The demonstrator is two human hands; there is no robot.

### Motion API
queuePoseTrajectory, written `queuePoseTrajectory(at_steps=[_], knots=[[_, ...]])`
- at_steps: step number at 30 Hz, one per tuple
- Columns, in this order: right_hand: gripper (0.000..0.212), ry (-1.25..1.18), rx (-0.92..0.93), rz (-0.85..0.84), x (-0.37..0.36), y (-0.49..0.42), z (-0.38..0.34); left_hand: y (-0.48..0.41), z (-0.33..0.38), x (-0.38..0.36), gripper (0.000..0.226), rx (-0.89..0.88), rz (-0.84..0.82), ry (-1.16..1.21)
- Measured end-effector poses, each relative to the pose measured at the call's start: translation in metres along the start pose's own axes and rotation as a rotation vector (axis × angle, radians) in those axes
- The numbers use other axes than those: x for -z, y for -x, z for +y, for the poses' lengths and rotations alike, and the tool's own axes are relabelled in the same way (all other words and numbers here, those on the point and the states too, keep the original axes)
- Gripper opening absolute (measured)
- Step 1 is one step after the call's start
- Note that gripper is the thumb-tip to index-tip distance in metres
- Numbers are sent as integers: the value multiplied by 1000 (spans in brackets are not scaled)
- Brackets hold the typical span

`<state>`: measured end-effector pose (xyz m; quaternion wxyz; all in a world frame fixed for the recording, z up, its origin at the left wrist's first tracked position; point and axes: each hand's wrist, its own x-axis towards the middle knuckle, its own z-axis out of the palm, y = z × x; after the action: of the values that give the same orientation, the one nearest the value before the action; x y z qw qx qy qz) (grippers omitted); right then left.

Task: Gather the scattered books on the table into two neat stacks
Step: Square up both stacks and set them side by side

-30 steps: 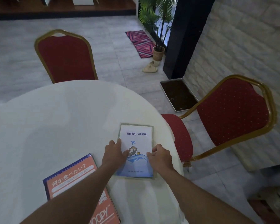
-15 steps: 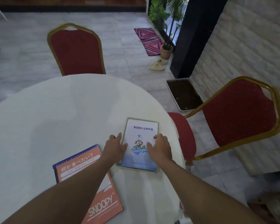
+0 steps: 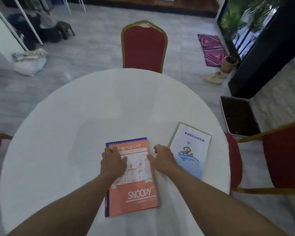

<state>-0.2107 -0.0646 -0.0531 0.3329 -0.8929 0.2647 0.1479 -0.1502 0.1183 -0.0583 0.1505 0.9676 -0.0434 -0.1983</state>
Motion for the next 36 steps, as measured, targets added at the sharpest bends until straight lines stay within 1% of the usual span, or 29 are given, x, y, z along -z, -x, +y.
queuePoseTrajectory(at_steps=[4, 7, 10, 13, 15, 17, 20, 22, 24, 26, 28, 31, 33, 34, 36], knots=[[65, 91, -71, -77, -29, -4, -10, 6, -21, -5, 64, 99, -7, 44], [73, 89, -123, -111, -41, -7, -13, 5, -28, -7, 66, 185, -50, 99], [69, 56, -187, -122, -44, -10, -16, -3, -33, -9, 69, 272, -105, 177], [63, 27, -235, -131, -45, -15, -20, -17, -43, -12, 77, 395, -156, 374], [60, 10, -264, -123, -47, -16, -22, -39, -64, -34, 79, 423, -191, 443], [59, -21, -284, -113, -51, -16, -23, -44, -70, -38, 74, 419, -210, 497], [62, -73, -290, -117, -55, -17, -23, -19, -50, -8, 63, 401, -212, 670], [69, -149, -288, -113, -58, -20, -21, -10, -43, 1, 47, 359, -212, 765], [70, -275, -272, -114, -51, -14, -27, -5, -40, 7, 45, 317, -189, 821], [63, -403, -233, -138, -36, -3, -38, -2, -37, 19, 43, 286, -143, 865], [61, -481, -170, -113, -22, 3, -47, 0, -33, 35, 36, 235, -85, 923], [72, -608, -25, -42, -1, 9, -68, 5, -25, 66, 27, 137, 31, 1004], [77, -669, 45, -18, 11, 9, -82, 10, -17, 88, 26, 72, 94, 1045], [72, -687, 66, 3, 16, 7, -87, 13, -13, 99, 28, 41, 113, 1070], [55, -727, 107, 59, 25, 8, -98, 15, -9, 116, 32, -10, 137, 1108]])
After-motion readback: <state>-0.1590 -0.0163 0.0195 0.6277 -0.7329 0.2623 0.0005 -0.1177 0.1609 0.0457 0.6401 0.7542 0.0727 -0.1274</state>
